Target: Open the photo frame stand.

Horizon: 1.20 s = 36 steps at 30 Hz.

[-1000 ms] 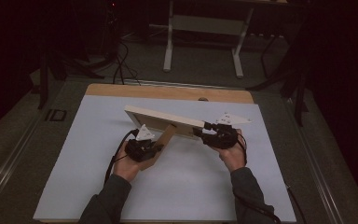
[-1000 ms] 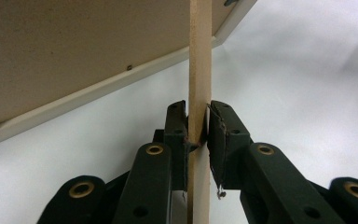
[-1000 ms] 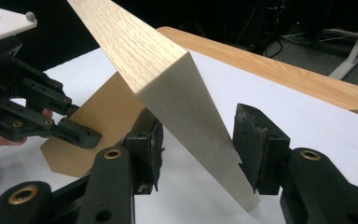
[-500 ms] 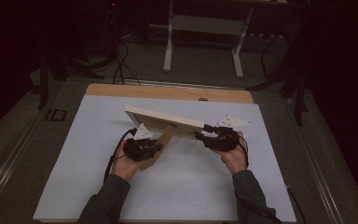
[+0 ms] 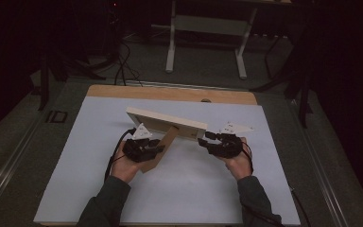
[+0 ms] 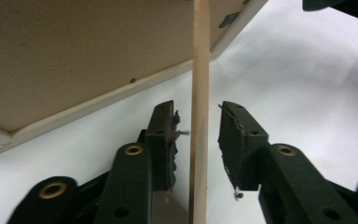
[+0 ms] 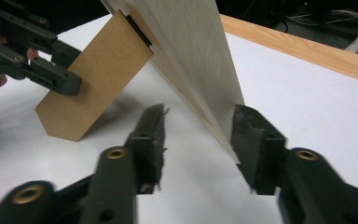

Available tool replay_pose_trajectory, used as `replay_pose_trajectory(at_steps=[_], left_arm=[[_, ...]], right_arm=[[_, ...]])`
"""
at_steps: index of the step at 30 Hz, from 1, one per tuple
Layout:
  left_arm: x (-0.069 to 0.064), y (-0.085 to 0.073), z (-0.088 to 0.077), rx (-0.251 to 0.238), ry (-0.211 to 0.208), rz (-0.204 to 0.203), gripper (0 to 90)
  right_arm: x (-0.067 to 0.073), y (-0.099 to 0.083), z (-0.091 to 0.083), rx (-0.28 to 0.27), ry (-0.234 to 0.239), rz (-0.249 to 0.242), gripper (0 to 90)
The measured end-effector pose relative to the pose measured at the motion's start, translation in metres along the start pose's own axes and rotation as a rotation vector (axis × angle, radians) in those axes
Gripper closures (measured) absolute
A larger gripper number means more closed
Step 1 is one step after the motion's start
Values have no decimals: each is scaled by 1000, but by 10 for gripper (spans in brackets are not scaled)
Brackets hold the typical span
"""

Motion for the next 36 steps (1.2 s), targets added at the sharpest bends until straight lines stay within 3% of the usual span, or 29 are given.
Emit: replay_pose_trajectory(at_steps=[13, 21, 30, 36], left_arm=[[10, 1, -18, -42, -17, -67, 617], [18, 0, -28, -62, -5, -104, 618], [29, -1, -40, -106, 13, -142, 661], [40, -2, -48, -142, 31, -192, 644]], right_arm=[[-6, -14, -4, -7, 35, 20, 683], [-13, -18, -8, -5, 13, 54, 751], [-20, -18, -8, -15, -16, 90, 768], [-23, -16, -8, -15, -38, 106, 769]])
Point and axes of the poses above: each handheld gripper's, and its own axes: z roughly forward along the jaws, y roughly out of its top, x roughly to its left, the point moved 3 cm from there along z, roughly forward along the jaws, and after that the axes turned 9 degrees about x, right-handed, at the moved point
